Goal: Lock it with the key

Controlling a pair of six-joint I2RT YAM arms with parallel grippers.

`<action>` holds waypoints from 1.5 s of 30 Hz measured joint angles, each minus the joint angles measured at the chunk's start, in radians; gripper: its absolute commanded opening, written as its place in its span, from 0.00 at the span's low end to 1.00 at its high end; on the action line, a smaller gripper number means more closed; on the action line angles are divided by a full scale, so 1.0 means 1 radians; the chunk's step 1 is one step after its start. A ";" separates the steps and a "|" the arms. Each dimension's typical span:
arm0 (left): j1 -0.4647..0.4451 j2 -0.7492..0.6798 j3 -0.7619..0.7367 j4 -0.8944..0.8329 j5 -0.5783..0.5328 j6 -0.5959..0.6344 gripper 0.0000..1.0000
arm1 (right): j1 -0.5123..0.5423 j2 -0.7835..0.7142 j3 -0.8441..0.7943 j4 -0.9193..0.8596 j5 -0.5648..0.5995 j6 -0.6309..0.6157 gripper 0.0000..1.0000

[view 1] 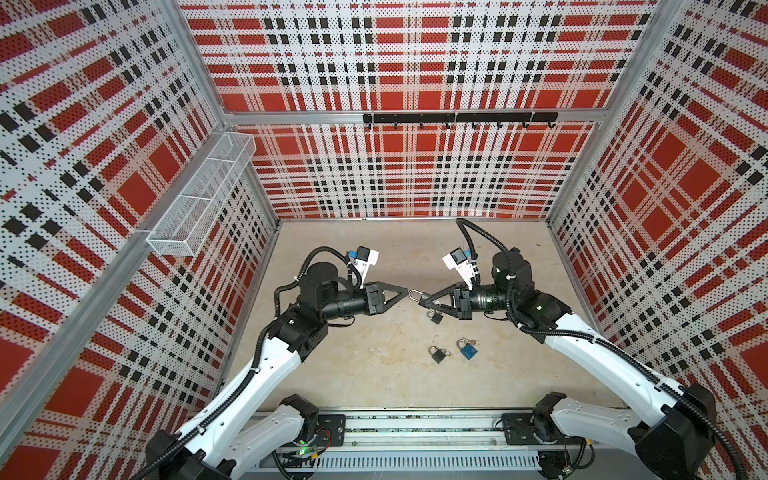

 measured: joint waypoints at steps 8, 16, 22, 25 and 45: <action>0.020 -0.014 -0.006 0.035 0.003 -0.027 0.38 | 0.000 0.008 -0.014 0.041 -0.021 0.034 0.00; -0.032 0.021 -0.006 0.057 0.002 -0.034 0.35 | 0.000 0.024 -0.016 0.080 -0.035 0.060 0.00; -0.048 0.031 -0.006 0.061 0.001 -0.034 0.29 | 0.000 0.031 -0.016 0.091 -0.041 0.063 0.00; -0.049 0.031 -0.008 0.061 0.001 -0.034 0.25 | 0.000 0.033 -0.016 0.097 -0.041 0.063 0.00; -0.043 0.031 -0.029 0.079 -0.005 -0.043 0.02 | 0.000 0.035 -0.018 0.105 -0.055 0.082 0.00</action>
